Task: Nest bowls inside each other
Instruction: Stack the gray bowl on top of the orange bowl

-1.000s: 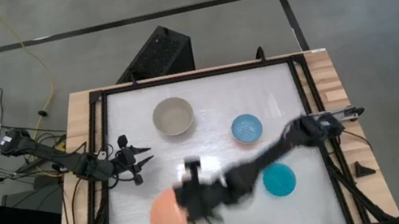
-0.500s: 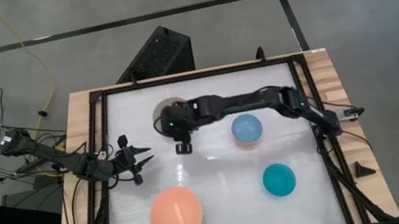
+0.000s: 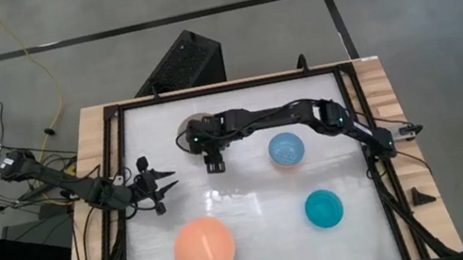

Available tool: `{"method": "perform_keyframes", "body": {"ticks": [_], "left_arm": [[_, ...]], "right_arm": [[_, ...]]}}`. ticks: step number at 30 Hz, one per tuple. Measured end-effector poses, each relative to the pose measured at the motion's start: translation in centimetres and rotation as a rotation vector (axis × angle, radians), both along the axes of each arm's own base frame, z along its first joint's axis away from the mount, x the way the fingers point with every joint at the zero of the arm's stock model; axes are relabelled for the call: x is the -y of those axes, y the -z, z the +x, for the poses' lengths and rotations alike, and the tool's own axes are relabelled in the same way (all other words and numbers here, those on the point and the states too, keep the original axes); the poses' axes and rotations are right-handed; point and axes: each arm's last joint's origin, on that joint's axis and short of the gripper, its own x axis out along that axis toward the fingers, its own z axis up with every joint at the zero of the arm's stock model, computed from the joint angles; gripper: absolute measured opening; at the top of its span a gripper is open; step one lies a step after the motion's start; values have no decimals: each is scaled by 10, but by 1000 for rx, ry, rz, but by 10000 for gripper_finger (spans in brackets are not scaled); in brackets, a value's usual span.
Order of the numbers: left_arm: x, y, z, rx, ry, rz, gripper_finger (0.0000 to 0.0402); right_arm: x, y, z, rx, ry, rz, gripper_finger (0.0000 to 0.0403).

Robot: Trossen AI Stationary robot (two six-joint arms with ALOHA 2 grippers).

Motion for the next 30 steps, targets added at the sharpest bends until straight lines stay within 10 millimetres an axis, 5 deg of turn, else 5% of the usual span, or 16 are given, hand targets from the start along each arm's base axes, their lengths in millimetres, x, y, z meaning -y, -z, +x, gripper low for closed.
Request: {"method": "perform_keyframes", "body": {"ticks": [10, 14, 21, 26, 30], "left_arm": [[0, 0, 0, 2, 1, -1, 125], [0, 0, 0, 1, 0, -1, 125], [0, 0, 0, 0, 0, 0, 125], [0, 0, 0, 0, 0, 0, 125], [0, 0, 0, 0, 0, 0, 125]], "right_arm": [[4, 44, 17, -12, -36, -18, 258], [3, 55, 20, -24, -23, -59, 217], [-5, 29, 19, -19, -7, -143, 30], [-17, -10, 18, 22, 10, -121, 31], [-48, -39, 6, 36, -18, -103, 29]]}}
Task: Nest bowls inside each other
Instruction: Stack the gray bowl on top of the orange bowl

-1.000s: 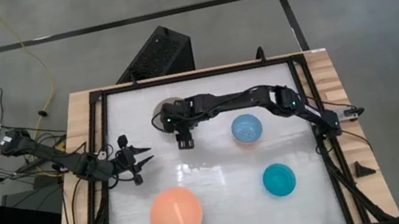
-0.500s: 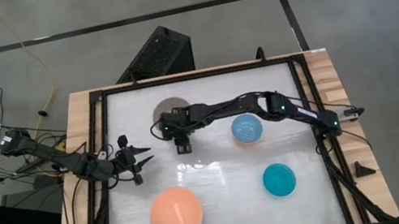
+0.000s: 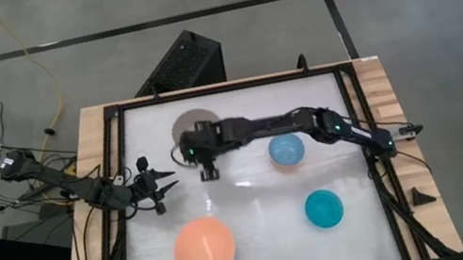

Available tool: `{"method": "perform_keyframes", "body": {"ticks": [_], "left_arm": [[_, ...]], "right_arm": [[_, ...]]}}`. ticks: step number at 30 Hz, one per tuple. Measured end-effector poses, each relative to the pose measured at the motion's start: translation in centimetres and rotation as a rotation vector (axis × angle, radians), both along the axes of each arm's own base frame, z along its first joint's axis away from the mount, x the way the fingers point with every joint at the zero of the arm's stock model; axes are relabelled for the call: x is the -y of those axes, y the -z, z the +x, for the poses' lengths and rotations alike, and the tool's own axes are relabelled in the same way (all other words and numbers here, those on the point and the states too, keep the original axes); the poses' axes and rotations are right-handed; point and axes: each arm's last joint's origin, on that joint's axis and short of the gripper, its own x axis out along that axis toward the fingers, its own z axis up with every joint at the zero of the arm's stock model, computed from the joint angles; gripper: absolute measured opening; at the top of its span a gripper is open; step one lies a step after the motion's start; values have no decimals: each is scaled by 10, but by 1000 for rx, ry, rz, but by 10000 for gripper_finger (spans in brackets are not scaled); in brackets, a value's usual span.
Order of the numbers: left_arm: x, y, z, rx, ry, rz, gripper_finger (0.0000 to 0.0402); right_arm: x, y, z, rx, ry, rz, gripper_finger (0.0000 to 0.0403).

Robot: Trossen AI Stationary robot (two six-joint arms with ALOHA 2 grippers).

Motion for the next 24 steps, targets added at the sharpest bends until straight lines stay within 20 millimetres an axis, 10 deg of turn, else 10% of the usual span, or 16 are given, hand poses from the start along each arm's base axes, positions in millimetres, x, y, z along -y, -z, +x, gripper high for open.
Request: {"method": "perform_keyframes", "body": {"ticks": [15, 24], "left_arm": [[0, 0, 0, 0, 0, 0, 125], [0, 0, 0, 2, 0, -1, 125]], "right_arm": [[-251, -42, -54, 274, -428, 17, 29], [-314, -20, -59, 421, -589, -101, 29]]}}
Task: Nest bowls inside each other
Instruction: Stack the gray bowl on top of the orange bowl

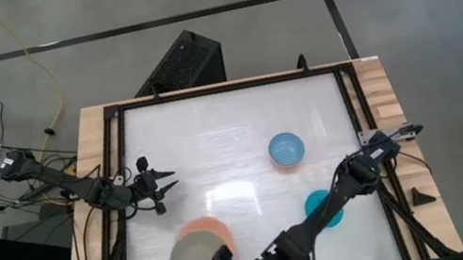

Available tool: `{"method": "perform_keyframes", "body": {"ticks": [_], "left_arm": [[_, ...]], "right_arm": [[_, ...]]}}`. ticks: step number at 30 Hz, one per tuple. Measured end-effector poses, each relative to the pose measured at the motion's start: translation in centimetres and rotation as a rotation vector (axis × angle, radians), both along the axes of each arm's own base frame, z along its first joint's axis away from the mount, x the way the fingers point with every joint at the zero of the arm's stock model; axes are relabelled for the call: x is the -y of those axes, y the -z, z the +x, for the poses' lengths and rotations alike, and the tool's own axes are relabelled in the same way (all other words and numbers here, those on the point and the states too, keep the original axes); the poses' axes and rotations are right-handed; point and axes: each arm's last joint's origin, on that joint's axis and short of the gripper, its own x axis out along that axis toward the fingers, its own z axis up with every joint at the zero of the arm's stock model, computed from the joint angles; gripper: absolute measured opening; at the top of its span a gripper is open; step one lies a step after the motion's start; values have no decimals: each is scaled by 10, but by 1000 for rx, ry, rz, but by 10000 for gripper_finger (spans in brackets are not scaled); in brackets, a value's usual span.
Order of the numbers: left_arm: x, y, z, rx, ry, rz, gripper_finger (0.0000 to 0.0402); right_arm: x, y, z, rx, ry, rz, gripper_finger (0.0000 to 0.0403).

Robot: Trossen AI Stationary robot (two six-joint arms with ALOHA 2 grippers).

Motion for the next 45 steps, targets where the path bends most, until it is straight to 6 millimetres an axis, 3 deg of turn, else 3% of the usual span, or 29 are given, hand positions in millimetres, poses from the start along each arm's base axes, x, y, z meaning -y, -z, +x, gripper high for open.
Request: {"method": "perform_keyframes", "body": {"ticks": [4, 12, 21, 45], "left_arm": [[0, 0, 0, -1, -1, 1, 125], [0, 0, 0, -1, 0, 0, 125], [0, 0, 0, -1, 0, 0, 125], [0, 0, 0, -2, -1, 1, 125]], "right_arm": [[5, 14, 9, -2, 42, -47, 29], [25, 18, 21, -43, 67, -29, 29], [29, 30, 22, -122, 23, -50, 29], [43, 34, 25, -208, 23, -13, 39]]}}
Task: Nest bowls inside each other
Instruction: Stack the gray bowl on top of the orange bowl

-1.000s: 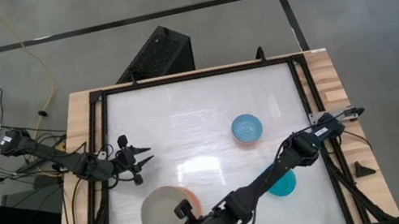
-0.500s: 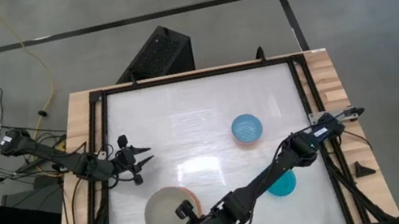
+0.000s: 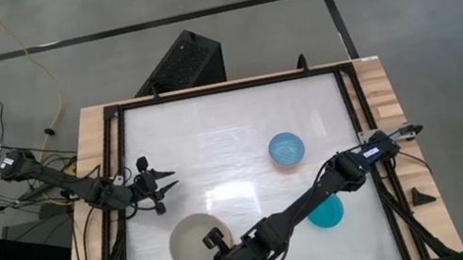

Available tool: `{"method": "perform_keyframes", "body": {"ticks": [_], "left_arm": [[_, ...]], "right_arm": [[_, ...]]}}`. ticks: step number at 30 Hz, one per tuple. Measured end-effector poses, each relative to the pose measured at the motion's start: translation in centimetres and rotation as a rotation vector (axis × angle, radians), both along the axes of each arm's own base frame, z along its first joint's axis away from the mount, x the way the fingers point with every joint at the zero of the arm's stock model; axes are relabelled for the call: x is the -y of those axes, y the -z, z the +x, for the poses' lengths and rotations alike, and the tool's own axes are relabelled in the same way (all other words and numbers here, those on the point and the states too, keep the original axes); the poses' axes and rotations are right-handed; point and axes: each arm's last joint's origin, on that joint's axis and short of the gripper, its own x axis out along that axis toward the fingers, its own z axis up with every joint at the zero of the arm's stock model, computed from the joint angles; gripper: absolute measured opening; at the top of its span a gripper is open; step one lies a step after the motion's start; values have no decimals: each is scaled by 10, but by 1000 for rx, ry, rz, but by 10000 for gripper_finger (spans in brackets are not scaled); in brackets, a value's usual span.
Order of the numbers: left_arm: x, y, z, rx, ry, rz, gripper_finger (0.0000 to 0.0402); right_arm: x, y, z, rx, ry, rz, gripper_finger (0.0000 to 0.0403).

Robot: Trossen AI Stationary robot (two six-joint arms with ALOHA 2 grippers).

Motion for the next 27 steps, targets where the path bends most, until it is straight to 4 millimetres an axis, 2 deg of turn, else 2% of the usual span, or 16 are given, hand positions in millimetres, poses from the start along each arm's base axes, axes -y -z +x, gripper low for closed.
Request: {"method": "perform_keyframes", "body": {"ticks": [6, 15, 17, 21, 27], "left_arm": [[0, 0, 0, 0, 0, 0, 125], [0, 0, 0, 0, 0, 0, 125], [0, 0, 0, 0, 0, 0, 126], [0, 0, 0, 1, 0, 0, 125], [0, 0, 0, 2, 0, -1, 126]], "right_arm": [[0, 0, 0, -2, 0, 9, 110], [1, -2, 0, 5, 21, 11, 187], [1, -8, -1, 13, 29, 0, 203], [0, -22, -6, 44, 28, -14, 226], [0, -34, -14, 44, 39, -1, 232]]}}
